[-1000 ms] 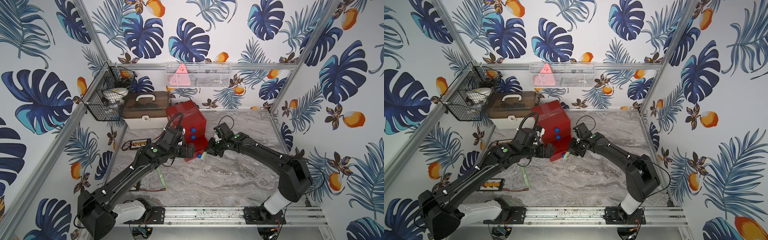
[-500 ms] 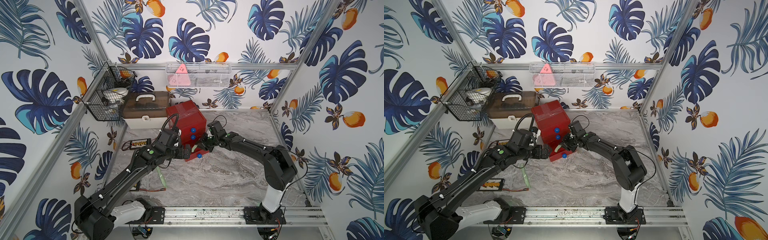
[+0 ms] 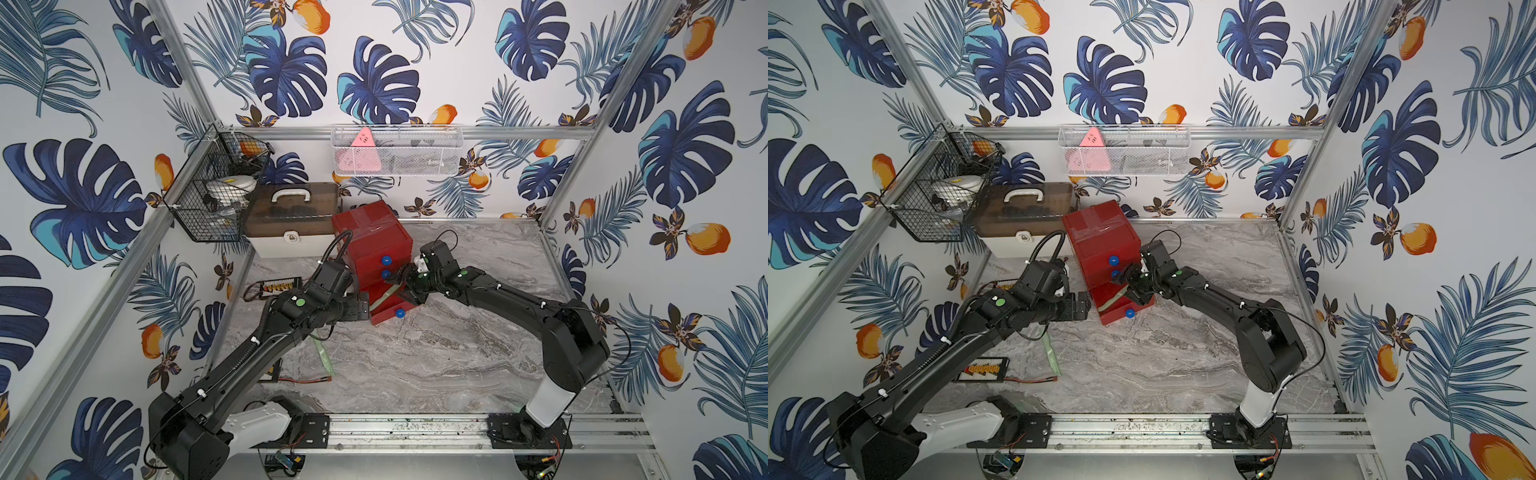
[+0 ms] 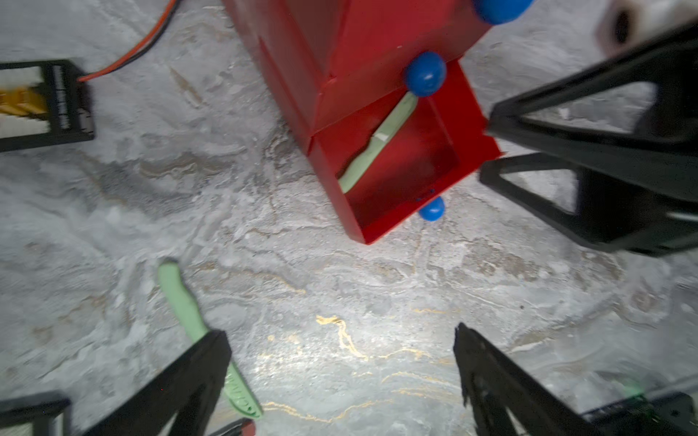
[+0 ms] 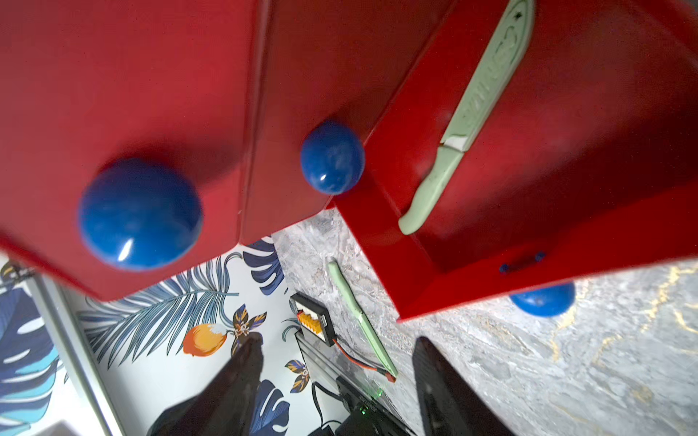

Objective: Place the fruit knives into the drawer by color
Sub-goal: Place the fruit knife in the drawer, then pick up the fruit knife from the center of the board.

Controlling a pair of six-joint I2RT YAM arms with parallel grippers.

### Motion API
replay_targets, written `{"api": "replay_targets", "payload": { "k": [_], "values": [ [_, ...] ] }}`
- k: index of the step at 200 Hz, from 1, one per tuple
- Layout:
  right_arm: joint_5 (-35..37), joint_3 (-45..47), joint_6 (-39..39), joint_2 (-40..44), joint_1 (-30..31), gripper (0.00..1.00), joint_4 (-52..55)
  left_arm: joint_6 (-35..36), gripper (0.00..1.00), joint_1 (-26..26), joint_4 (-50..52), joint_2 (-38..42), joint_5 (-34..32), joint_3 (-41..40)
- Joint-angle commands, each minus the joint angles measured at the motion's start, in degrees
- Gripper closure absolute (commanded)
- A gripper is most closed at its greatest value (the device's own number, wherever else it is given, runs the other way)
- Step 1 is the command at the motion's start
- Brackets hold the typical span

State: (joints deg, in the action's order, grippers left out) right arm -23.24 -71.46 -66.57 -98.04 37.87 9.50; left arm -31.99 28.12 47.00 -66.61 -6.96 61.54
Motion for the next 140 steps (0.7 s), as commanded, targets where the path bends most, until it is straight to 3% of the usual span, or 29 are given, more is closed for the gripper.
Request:
{"api": "replay_targets", "payload": {
  "k": [1, 26, 61, 119, 140],
  "values": [
    [-2.58, 2.49, 5.15, 3.87, 0.69, 0.31, -1.39, -5.66, 0.01, -0.26, 7.51, -0.41, -7.92, -0.38],
    [-6.33, 5.96, 10.15, 7.77, 1.89, 0.24, -2.08, -9.09, 0.01, -1.10, 7.99, -0.91, -9.21, -3.85],
    [-11.37, 14.40, 12.66, 11.43, 4.48, 0.00, -7.36, -11.93, 0.02, -4.49, 3.22, -3.07, -5.45, -10.56],
    [-12.09, 15.30, 16.23, 10.55, 10.22, 0.00, -7.68, -14.61, 0.13, -9.07, -7.39, -5.42, -3.39, -19.01],
    [-12.04, 14.64, 16.40, 9.57, 11.58, 0.00, -7.94, -14.59, 0.21, -10.28, -8.72, -7.89, -3.28, -19.82]
  ]
}}
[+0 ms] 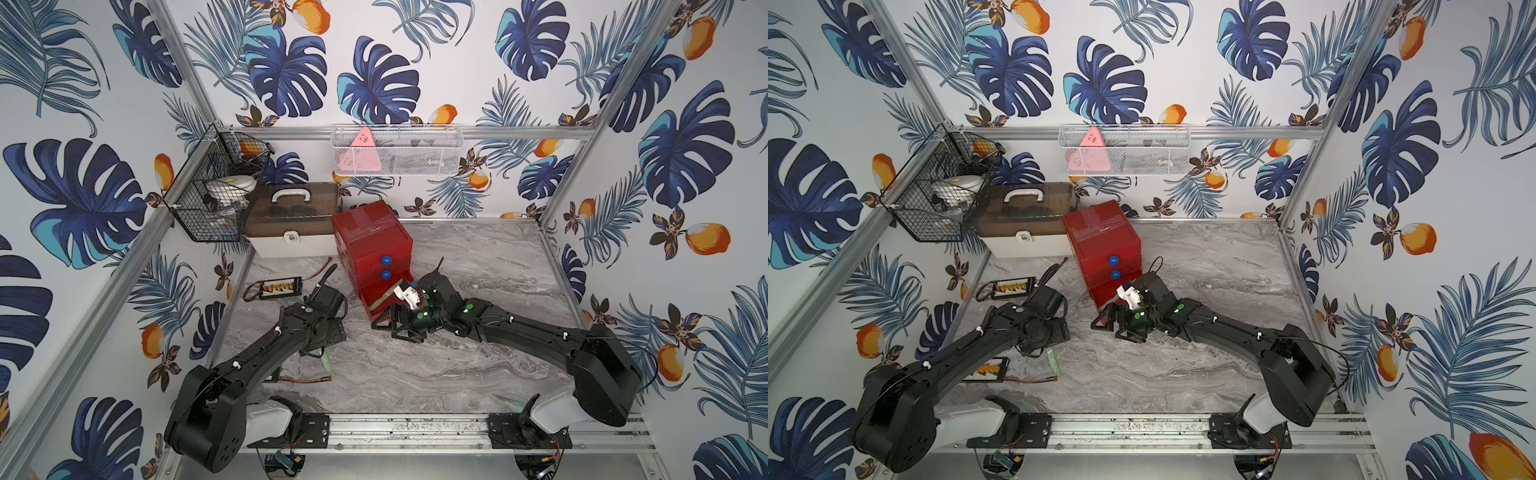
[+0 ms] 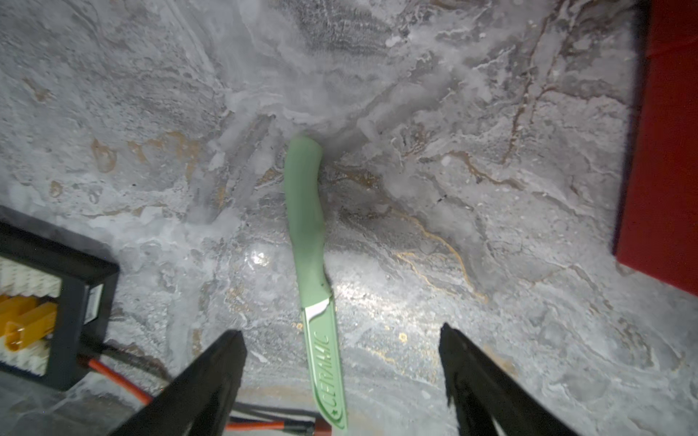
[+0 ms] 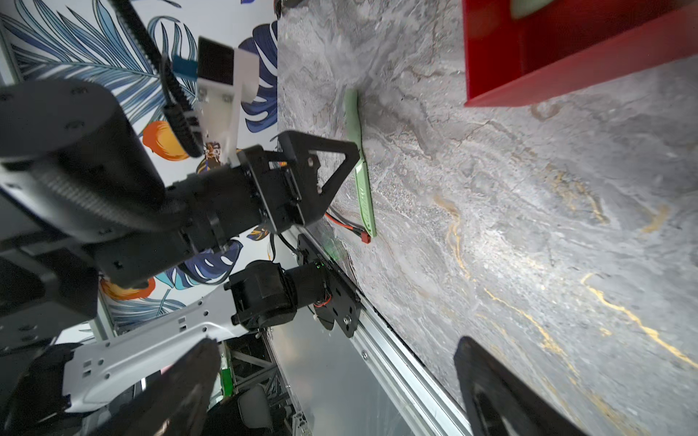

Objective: Place the fruit knives into the drawer by color
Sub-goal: Pick up the fruit knife from the center of the board.

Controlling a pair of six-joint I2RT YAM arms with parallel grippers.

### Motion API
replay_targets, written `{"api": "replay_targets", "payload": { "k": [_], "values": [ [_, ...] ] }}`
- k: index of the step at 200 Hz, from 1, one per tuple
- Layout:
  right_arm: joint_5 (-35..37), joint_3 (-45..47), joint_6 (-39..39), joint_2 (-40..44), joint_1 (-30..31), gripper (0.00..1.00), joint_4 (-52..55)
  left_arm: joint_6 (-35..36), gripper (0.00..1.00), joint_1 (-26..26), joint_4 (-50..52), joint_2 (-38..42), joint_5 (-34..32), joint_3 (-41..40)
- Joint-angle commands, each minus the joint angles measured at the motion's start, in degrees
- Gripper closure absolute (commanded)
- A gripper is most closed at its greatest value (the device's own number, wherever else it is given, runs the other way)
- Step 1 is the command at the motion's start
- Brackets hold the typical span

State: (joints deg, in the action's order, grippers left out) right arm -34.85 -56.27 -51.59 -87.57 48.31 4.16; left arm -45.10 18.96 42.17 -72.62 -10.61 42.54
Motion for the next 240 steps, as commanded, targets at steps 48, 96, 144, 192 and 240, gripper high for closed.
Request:
{"api": "replay_targets", "payload": {
  "k": [48, 96, 144, 192, 240],
  "values": [
    [0.04, -1.78, 1.85, -2.23, 2.22, 0.00, -2.75, -0.41, 0.42, -7.12, -8.95, -5.22, 4.43, -4.39],
    [0.65, -0.56, 1.67, -1.68, 2.22, 0.00, -2.98, 1.16, 0.52, -8.68, -13.32, -8.67, 7.21, -6.73],
    [0.92, -0.58, 1.83, -1.64, 2.22, 0.00, -2.30, 2.57, 0.70, -9.16, -15.32, -12.30, 7.52, -6.80],
    [1.01, -0.11, 1.76, -1.50, 1.99, 0.00, -1.94, 3.44, 0.93, -9.21, -15.48, -13.25, 8.54, -5.96],
    [0.75, 0.36, 1.58, -2.69, 1.61, 0.00, -2.34, 3.78, 0.94, -9.21, -14.48, -11.28, 10.20, -6.31]
  ]
}}
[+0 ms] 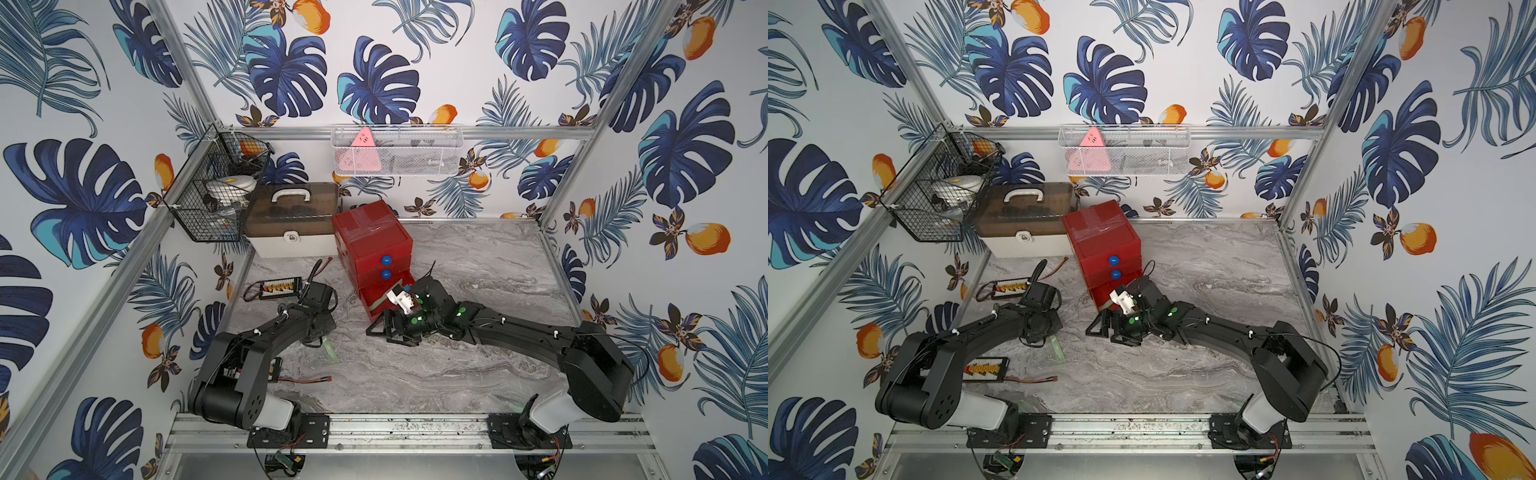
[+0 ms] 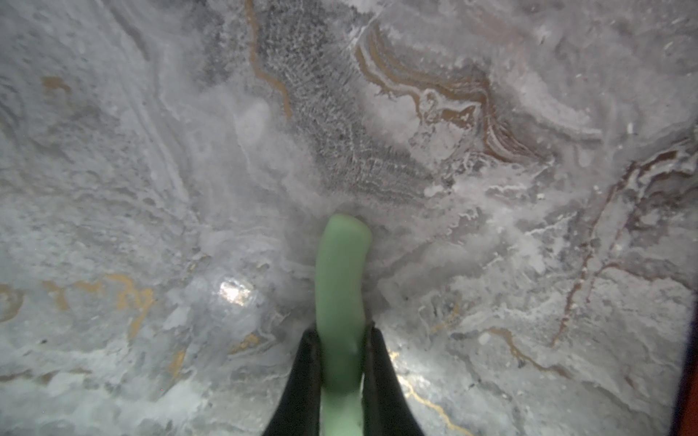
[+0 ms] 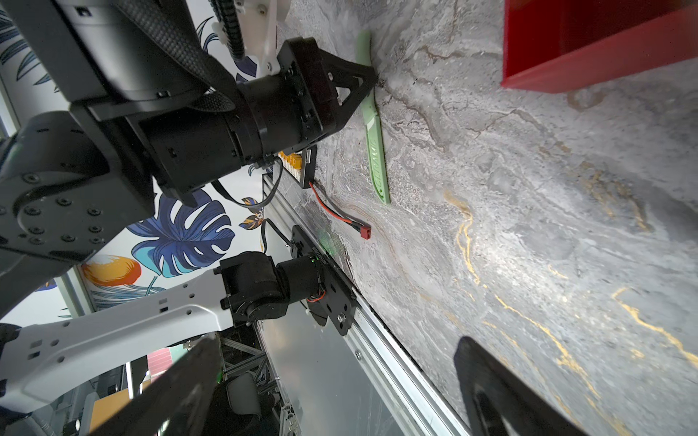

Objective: Place the fruit knives into the drawer by color
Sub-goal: Pick up the fruit knife from the center of the board.

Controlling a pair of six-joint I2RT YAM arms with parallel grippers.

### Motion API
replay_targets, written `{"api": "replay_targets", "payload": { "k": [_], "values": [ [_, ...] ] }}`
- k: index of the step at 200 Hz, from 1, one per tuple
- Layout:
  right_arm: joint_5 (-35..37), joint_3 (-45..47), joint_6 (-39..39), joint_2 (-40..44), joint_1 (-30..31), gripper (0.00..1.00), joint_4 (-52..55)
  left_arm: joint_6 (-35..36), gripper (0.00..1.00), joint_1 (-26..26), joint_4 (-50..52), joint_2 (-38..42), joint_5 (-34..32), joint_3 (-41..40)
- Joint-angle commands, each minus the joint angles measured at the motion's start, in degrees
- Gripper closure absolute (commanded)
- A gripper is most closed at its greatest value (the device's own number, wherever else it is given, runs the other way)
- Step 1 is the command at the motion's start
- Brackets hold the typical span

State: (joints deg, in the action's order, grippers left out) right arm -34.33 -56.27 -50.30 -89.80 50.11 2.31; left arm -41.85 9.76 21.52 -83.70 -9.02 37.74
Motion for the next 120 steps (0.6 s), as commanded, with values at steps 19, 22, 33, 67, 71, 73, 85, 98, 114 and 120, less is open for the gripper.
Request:
{"api": "replay_targets", "payload": {
  "k": [19, 22, 33, 67, 71, 73, 85, 98, 114, 120],
  "values": [
    [0.22, 0.90, 0.21, -0.78, -0.21, 0.00, -0.84, 0.87, 0.94, 0.61, 7.22, 1.21, 9.36, -1.27],
    [0.22, 1.03, 0.14, -0.75, -0.17, 0.00, -0.91, 1.02, 0.94, 0.80, 7.41, 1.47, 9.43, -1.22],
    [0.22, 1.41, -0.04, -0.93, -0.27, 0.00, -1.36, 1.67, 0.94, 1.83, 8.52, 2.01, 9.37, -0.63],
    [-0.16, 3.45, -1.34, -0.85, -1.39, 0.00, -2.96, 3.80, 0.94, 3.81, 12.22, 4.08, 9.35, 1.17],
    [-0.26, 3.78, -1.52, -0.71, -1.77, 0.00, -3.28, 4.07, 0.94, 3.93, 12.67, 4.37, 9.43, 1.32],
    [-0.29, 3.93, -1.65, -0.61, -1.99, 0.00, -3.43, 4.15, 0.93, 3.95, 12.80, 4.41, 9.52, 1.38],
    [-0.39, 4.98, -2.14, 0.07, -3.17, 0.00, -3.96, 4.72, 0.93, 4.48, 14.00, 5.36, 9.63, 1.95],
    [-0.72, 5.96, -2.34, 0.98, -4.79, 0.00, -3.93, 4.83, 0.93, 5.62, 14.89, 6.45, 10.05, 2.45],
    [-1.20, 7.12, -2.34, 2.38, -7.11, 0.00, -3.72, 5.10, 0.93, 7.82, 15.91, 6.60, 10.21, 3.81],
    [-1.42, 7.72, -2.41, 2.97, -8.06, 0.00, -3.69, 5.25, 0.93, 9.06, 16.65, 6.34, 9.68, 4.63]
  ]
}}
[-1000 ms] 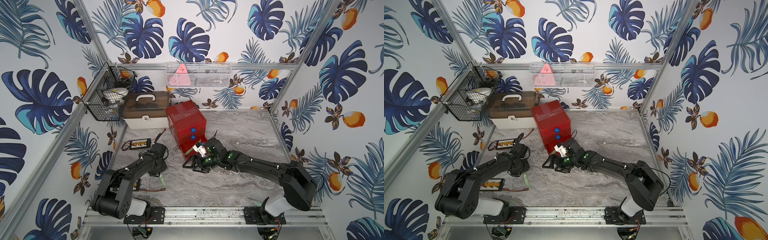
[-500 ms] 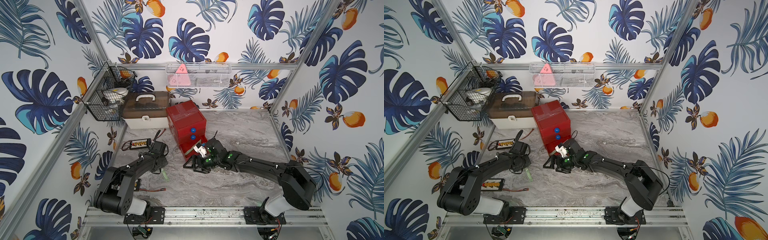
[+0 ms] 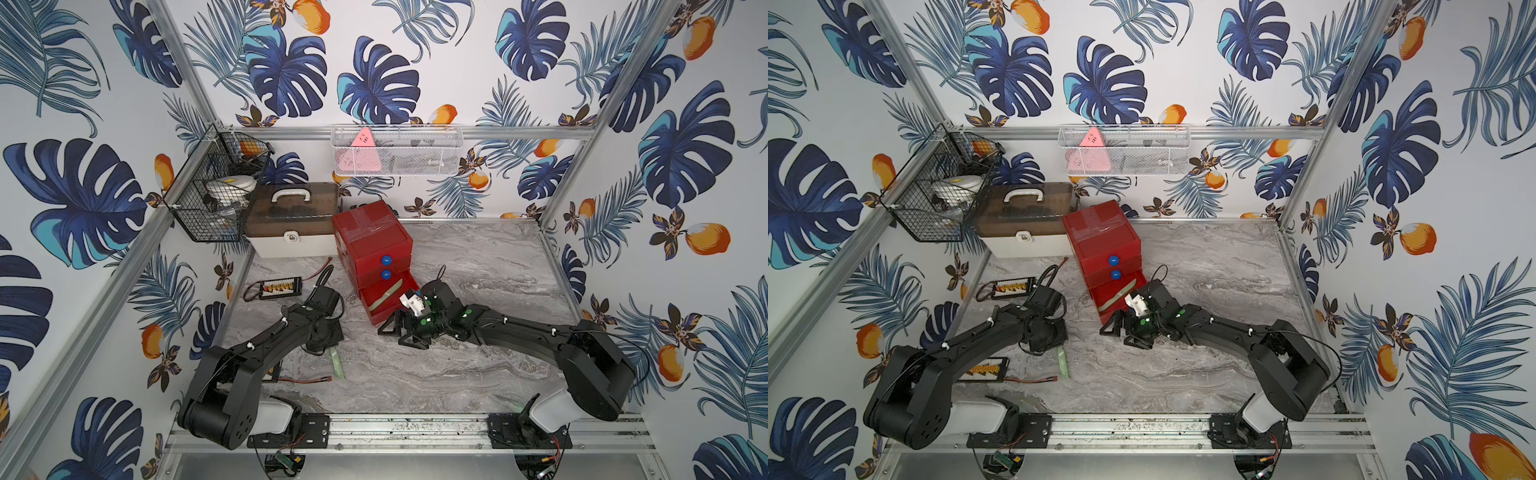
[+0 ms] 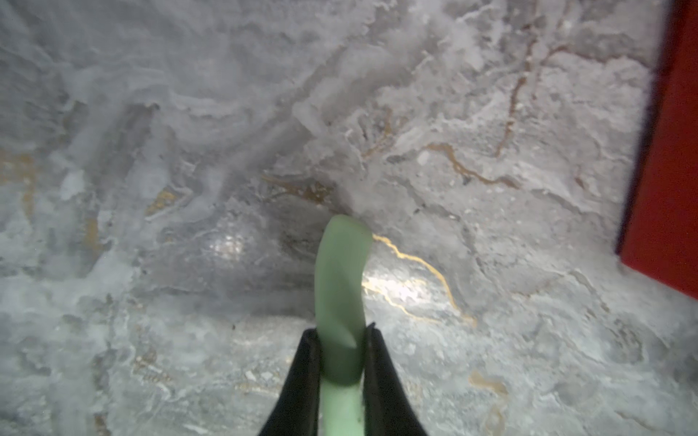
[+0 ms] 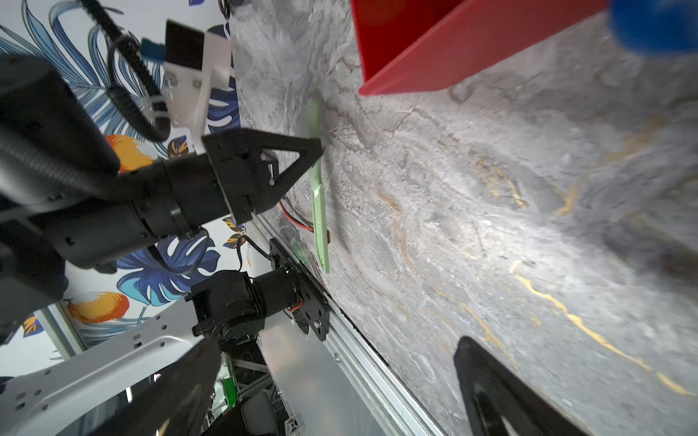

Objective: Place the fruit knives into the drawer by color
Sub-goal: Pick up the fruit knife from the center of the board.

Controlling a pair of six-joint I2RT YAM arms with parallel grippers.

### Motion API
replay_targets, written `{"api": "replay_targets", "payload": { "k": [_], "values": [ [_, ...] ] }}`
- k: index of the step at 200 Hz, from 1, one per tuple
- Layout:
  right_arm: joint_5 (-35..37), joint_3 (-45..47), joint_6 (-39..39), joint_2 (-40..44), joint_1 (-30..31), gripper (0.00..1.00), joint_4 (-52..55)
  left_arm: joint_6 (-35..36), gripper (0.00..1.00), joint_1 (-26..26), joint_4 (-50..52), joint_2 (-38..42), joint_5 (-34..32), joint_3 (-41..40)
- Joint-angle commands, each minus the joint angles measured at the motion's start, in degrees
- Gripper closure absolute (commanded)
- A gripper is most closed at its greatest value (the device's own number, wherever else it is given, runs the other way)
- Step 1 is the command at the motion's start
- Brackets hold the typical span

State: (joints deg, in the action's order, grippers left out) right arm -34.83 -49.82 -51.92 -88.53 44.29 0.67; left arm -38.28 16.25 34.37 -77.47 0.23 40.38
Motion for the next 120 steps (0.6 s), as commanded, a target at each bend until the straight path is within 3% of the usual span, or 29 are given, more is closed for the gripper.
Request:
{"api": "replay_targets", "payload": {
  "k": [1, 42, 120],
  "values": [
    [-0.97, 1.38, -0.80, 1.83, -2.40, 0.00, -2.02, 1.71, 0.93, 2.79, 3.96, 0.08, 0.32, 2.07],
    [-1.90, 4.54, -1.54, 5.61, -7.82, 0.00, -1.69, 3.38, 0.93, 11.94, 8.10, -1.42, -3.04, 7.45],
    [-0.09, 9.34, -4.10, 10.90, -9.20, 0.00, -0.92, 12.41, 0.92, 25.90, 12.94, -2.05, -8.61, 15.49]
  ]
}}
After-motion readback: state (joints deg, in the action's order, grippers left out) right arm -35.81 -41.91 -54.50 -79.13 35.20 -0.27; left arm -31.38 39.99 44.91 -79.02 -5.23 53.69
